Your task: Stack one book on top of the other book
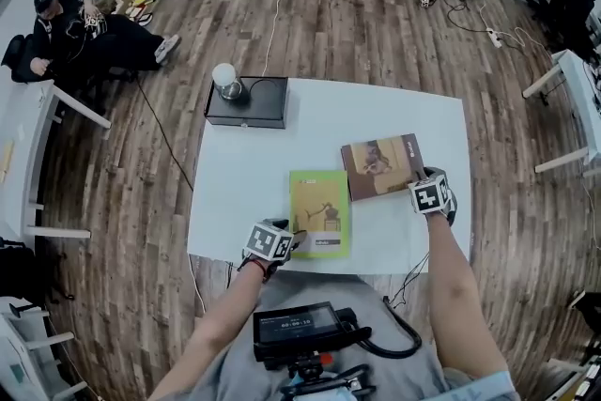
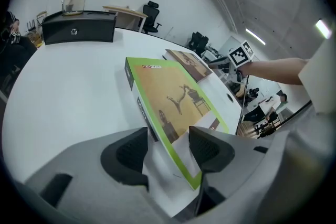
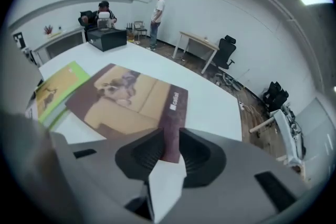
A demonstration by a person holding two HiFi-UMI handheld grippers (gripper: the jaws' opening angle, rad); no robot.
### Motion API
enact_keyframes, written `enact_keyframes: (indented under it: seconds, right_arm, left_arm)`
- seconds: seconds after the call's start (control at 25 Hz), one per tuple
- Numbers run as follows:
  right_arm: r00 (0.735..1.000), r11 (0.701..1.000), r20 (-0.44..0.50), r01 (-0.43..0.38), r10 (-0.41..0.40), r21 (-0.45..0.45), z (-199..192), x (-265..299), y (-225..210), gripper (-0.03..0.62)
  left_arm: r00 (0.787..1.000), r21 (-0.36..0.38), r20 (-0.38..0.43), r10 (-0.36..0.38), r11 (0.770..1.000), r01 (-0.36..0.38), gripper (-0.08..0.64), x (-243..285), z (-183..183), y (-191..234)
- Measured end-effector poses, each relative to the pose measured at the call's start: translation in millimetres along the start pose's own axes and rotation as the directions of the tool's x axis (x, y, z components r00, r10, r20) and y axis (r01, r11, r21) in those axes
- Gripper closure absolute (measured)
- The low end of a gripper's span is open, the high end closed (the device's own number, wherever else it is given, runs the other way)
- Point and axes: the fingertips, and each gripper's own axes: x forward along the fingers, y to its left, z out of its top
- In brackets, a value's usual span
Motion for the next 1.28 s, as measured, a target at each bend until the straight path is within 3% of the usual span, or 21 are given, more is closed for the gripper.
enact_keyframes:
  seconds: [0.16,0.24,0.36,0.52,0.64,0.76,0.84,0.92,1.0,1.12,1.28]
  right_arm:
    - [0.999,0.993,-0.034,-0.01,0.006,-0.117,-12.9,8.0,2.5,0.532]
    - [0.999,0.992,-0.033,-0.015,0.011,-0.122,-15.0,5.4,7.7,0.558]
    - [0.998,0.998,-0.056,-0.023,0.019,-0.066,-27.9,-3.0,18.3,0.565]
    - [0.992,0.994,-0.117,-0.027,0.039,0.102,-63.8,-30.4,39.1,0.565]
    - [0.974,0.953,-0.164,-0.104,0.156,0.284,-107.2,-59.6,77.0,0.565]
    - [0.924,0.859,-0.086,-0.309,0.373,0.408,-119.4,-85.8,145.6,0.563]
    - [0.879,0.809,-0.014,-0.432,0.477,0.399,-105.9,-94.8,192.2,0.563]
    - [0.843,0.786,0.031,-0.513,0.537,0.345,-82.6,-97.4,227.7,0.563]
    - [0.82,0.773,0.043,-0.555,0.571,0.308,-62.1,-94.4,249.9,0.563]
    - [0.816,0.773,0.054,-0.565,0.576,0.288,-42.0,-88.3,258.6,0.563]
    - [0.815,0.754,0.215,-0.579,0.538,0.309,-20.5,-108.1,229.3,0.561]
  left_arm:
    - [1.0,0.028,-0.018,0.005,1.0,-0.005,0.301,0.6,-0.7,-2.9]
    - [1.0,0.033,-0.015,0.007,0.999,-0.006,0.301,0.8,1.5,-3.8]
    - [1.0,0.025,-0.005,0.005,1.0,-0.005,0.301,0.6,2.4,-2.6]
    - [1.0,0.018,0.006,0.0,1.0,0.0,0.301,2.2,0.2,-2.1]
    - [1.0,0.011,0.008,-0.006,1.0,0.006,0.301,-0.4,0.5,-0.6]
    - [1.0,0.013,0.004,-0.018,1.0,0.018,0.301,-1.2,0.7,-0.6]
    - [1.0,0.018,0.001,-0.024,1.0,0.024,0.301,-0.5,1.6,-0.4]
    - [1.0,0.02,-0.003,-0.028,0.999,0.028,0.301,0.1,2.1,-0.3]
    - [1.0,0.019,-0.007,-0.03,0.999,0.031,0.301,0.8,1.5,-0.9]
    - [0.999,0.019,-0.008,-0.037,0.999,0.037,0.301,1.1,1.3,-0.6]
    - [0.999,0.01,-0.001,-0.047,0.999,0.047,0.301,-0.2,0.9,-0.5]
